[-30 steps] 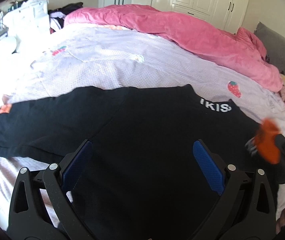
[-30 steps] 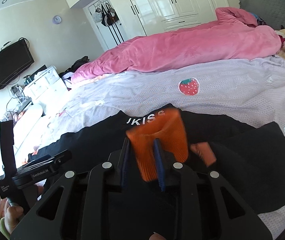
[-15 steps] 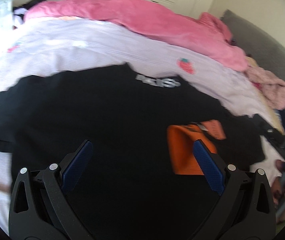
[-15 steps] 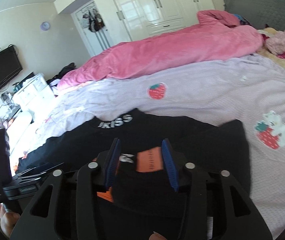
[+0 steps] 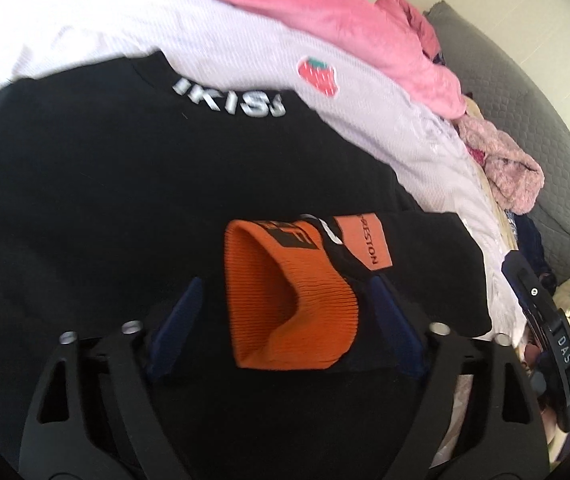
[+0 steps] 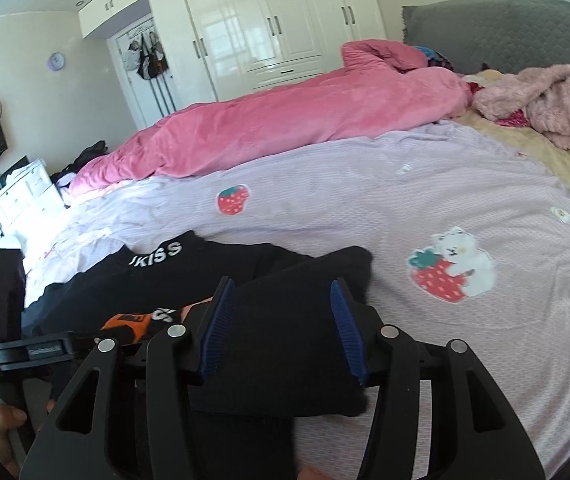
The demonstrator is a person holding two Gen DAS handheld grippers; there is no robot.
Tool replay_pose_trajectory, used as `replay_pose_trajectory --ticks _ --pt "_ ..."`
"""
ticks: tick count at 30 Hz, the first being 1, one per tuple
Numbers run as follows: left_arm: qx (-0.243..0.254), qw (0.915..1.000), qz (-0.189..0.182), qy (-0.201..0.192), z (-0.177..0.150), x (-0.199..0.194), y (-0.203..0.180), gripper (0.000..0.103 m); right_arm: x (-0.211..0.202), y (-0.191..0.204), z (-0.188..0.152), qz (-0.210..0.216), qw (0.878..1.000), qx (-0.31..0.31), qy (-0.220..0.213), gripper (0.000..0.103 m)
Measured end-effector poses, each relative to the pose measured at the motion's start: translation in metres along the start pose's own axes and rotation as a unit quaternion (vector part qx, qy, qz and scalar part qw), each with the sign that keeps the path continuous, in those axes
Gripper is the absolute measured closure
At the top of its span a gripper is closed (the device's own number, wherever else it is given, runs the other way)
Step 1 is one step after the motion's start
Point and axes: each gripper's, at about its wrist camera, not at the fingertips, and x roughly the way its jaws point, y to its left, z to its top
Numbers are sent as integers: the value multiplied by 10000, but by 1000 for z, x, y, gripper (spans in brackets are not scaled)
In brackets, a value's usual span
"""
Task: Fold small clothes
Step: 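Carry the cuff toward the left tool while the left tool grasps it, then lower the cuff onto the shirt body with the left tool and open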
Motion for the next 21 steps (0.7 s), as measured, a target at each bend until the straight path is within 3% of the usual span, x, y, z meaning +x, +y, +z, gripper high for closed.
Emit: replay_pose_trajectory --ticks 2,3,4,9,11,17,21 --pt "28 10000 57 -47 2 5 -2 58 -2 -8 0 -85 9999 61 -22 54" --pt "74 9999 20 -68 3 7 -3 84 -2 -10 0 -150 9999 63 -37 54" --pt "71 9999 -50 -66 4 7 -2 93 -2 -11 0 -186 9998 50 -48 54" --pt "83 9991 -181 -371 9 -14 3 97 1 -15 -1 -220 9997 79 -37 54" --pt "138 9976 -141 -659 15 -34 4 97 3 -13 -1 -209 9998 77 -11 54" --pt "413 9853 414 -1602 29 -96 10 97 9 -3 -4 -93 9999 -28 82 54" --pt "287 9815 680 -1765 28 -114 31 97 13 6 -5 -46 9998 -114 134 54"
